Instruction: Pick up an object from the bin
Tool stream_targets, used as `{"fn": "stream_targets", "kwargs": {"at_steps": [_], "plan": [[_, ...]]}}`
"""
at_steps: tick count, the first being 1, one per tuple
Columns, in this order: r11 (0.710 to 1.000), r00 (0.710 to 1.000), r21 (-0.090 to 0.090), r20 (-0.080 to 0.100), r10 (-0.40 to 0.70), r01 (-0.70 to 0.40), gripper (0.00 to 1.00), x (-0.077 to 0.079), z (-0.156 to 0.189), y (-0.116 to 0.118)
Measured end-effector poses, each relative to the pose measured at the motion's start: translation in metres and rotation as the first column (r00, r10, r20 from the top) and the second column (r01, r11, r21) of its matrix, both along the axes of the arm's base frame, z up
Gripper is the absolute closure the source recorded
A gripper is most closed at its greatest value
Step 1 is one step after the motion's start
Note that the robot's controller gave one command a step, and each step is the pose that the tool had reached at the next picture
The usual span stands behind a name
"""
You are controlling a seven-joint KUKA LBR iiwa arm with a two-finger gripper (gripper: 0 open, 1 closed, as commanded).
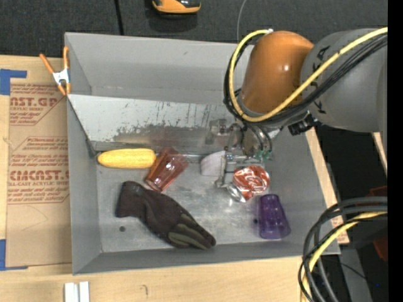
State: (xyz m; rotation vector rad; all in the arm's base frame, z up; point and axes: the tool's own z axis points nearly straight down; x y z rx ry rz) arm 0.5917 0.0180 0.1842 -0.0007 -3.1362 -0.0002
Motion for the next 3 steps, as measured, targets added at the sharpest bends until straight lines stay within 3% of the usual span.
{"fn": "stream_targets", "kwargs": {"at_steps": [1,2,3], "plan": [[1.0,1.0,0.0,0.008,0.0,0.0,0.0,0.002,0.005,0.0],[1.0,0.999,-0.001,0.013,0.031,-0.031,0.0,-0.022,-0.074,-0.076],[0.997,0.997,-0.001,0.001,0.081,-0.081,0.0,-0.026,-0.091,-0.096]]}}
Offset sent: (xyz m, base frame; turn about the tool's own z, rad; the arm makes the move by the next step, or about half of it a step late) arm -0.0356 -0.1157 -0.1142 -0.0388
